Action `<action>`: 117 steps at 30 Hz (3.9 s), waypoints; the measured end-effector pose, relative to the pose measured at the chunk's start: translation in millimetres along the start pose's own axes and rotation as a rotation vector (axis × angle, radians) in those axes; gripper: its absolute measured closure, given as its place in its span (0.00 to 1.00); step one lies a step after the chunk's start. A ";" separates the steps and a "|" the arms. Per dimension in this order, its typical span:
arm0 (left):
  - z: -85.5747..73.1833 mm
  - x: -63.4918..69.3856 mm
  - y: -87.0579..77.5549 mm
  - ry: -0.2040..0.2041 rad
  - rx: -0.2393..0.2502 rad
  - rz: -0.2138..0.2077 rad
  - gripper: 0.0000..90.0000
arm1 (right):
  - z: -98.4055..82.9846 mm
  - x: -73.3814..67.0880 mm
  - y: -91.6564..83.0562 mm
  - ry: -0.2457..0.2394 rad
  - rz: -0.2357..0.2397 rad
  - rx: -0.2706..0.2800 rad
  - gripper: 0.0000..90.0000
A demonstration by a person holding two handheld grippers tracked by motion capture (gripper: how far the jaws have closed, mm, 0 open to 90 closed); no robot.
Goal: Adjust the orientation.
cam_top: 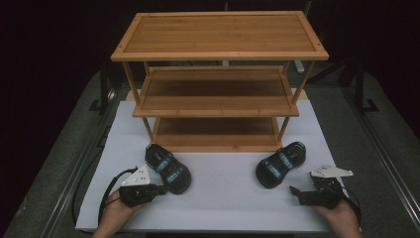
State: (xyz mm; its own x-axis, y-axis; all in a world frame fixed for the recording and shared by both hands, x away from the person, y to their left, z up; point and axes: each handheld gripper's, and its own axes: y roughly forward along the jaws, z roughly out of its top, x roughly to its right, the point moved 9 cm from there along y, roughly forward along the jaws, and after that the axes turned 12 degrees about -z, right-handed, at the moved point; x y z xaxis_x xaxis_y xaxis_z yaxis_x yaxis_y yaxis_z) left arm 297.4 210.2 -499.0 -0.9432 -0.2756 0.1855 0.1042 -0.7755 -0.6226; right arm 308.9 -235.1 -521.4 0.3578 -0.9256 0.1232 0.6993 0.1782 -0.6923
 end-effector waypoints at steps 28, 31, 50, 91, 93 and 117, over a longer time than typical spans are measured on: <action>3.5 7.1 -32.8 -0.035 0.015 -0.004 0.80 | -0.1 0.0 -0.1 0.001 0.000 0.002 0.10; -5.5 -2.6 -52.2 -0.076 0.032 0.050 0.71 | 0.0 0.0 -0.1 0.001 0.000 0.001 0.10; -14.8 -66.4 -92.4 -0.125 0.053 0.184 1.00 | 0.1 0.1 0.1 -0.001 0.000 0.002 0.10; -4.9 -112.5 -55.9 -0.140 -0.006 0.197 1.00 | 0.0 0.2 0.0 0.001 0.000 0.003 0.10; -6.6 -110.4 -56.6 -0.141 0.000 0.191 1.00 | 0.0 0.1 0.0 0.001 0.000 0.004 0.10; -19.3 -48.0 -51.0 -0.126 0.009 0.090 1.00 | -0.1 0.0 -0.1 0.001 0.000 0.002 0.10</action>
State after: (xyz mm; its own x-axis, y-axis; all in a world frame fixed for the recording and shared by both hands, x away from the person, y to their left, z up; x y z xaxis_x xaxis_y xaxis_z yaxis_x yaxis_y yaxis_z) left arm 331.3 273.9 -490.8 -0.8828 -0.4130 0.2237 0.1898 -0.7493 -0.6344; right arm 308.8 -235.2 -521.4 0.3569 -0.9261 0.1226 0.7004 0.1785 -0.6911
